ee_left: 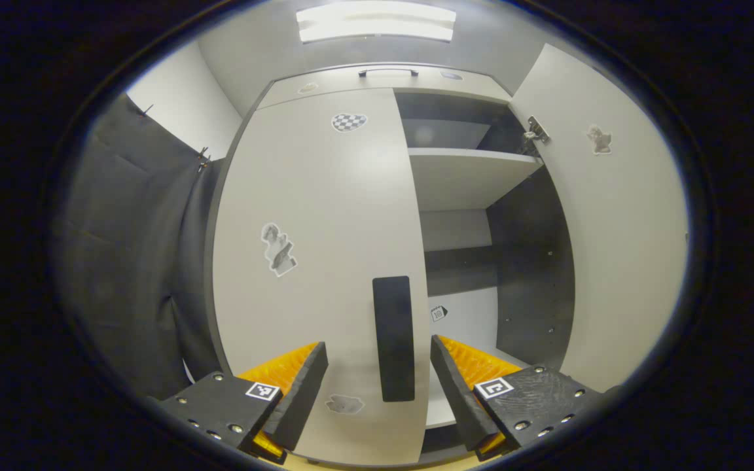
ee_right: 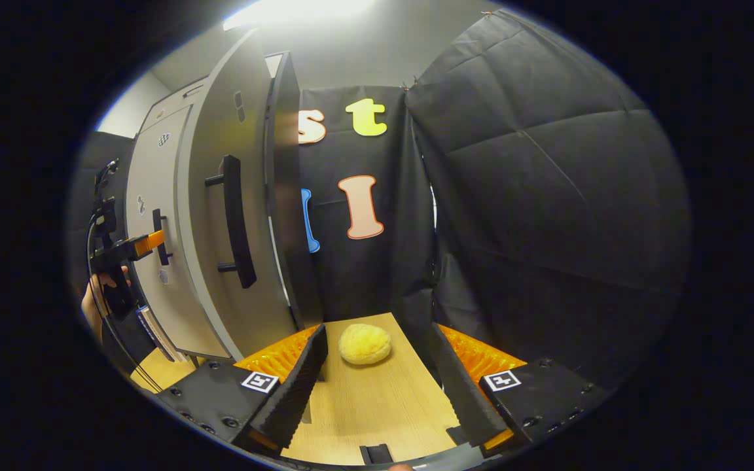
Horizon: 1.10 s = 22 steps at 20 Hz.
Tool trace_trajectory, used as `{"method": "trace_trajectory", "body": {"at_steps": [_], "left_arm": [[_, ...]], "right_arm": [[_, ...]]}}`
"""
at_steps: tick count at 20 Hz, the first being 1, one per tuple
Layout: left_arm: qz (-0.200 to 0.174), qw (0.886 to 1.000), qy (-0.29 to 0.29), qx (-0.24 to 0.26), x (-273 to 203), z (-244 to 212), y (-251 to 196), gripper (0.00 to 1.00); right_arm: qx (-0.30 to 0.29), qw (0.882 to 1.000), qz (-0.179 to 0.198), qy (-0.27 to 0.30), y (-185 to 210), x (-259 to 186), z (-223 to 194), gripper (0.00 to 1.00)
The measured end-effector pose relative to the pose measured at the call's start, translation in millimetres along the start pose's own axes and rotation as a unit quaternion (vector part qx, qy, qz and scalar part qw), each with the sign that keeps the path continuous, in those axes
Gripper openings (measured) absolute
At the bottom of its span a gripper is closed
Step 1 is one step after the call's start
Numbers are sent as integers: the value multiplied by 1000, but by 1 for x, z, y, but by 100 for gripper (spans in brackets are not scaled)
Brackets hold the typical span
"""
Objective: Open the right door of the double-door shoe cabinet with the right hand, and open the left door with the left hand.
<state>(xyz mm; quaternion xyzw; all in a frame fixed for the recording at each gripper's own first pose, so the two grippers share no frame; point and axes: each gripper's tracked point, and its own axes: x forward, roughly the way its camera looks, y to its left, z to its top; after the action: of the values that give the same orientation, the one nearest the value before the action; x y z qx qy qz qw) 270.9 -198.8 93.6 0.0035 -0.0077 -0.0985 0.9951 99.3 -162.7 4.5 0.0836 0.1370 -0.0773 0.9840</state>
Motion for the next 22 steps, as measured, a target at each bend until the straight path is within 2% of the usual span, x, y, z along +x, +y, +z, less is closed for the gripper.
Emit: {"method": "trace_trajectory", "body": {"at_steps": [2,3,4,5,6,7,10,13,14,15,16,17,19,20,21,22], "left_arm": [[-12,1000,6,-10,10,-5,-3,94],[-15,1000,8,-13,15,-6,-3,93],[-18,1000,13,-11,20,-8,-3,92],[-20,1000,17,-10,24,-10,-3,92],[-22,1000,17,-11,28,-9,-3,92],[-24,999,20,-15,32,-10,-3,80],[-18,999,25,-22,32,-10,1,60],[-31,999,34,-2,34,-7,-3,60],[-53,998,38,-6,35,-8,-11,56],[-52,998,40,-15,32,-7,-13,40],[-52,997,47,-17,33,-12,-12,28],[-50,997,52,-15,33,-12,-12,27],[-49,997,56,-17,31,-11,-10,25],[-50,997,57,-23,31,-12,-10,23],[-54,997,57,-28,29,-10,-11,20],[-57,996,59,-35,28,-10,-12,20]], "right_arm": [[12,1000,-7,3,-2,-2,-3,97],[15,1000,-11,4,-4,-3,-4,92],[16,1000,-15,4,-6,-5,-6,97],[17,1000,-18,6,-7,-6,-8,92],[18,1000,-19,7,-8,-7,-9,97],[19,1000,-21,6,-9,-9,-9,97],[17,1000,-26,2,-13,-13,-7,98],[15,1000,-22,1,-14,-18,-6,97],[14,1000,-19,0,-14,-19,-5,97],[11,1000,-17,-1,-13,-20,-4,97],[8,1000,-15,-2,-12,-22,-3,92],[4,1000,-13,-4,-11,-24,-3,97],[-4,1000,-6,-6,-9,-29,-3,97],[-9,1000,-6,-5,-9,-30,-3,92],[-13,1000,-6,-5,-11,-32,-4,92],[-16,1000,-5,-6,-12,-34,-3,97]]}}
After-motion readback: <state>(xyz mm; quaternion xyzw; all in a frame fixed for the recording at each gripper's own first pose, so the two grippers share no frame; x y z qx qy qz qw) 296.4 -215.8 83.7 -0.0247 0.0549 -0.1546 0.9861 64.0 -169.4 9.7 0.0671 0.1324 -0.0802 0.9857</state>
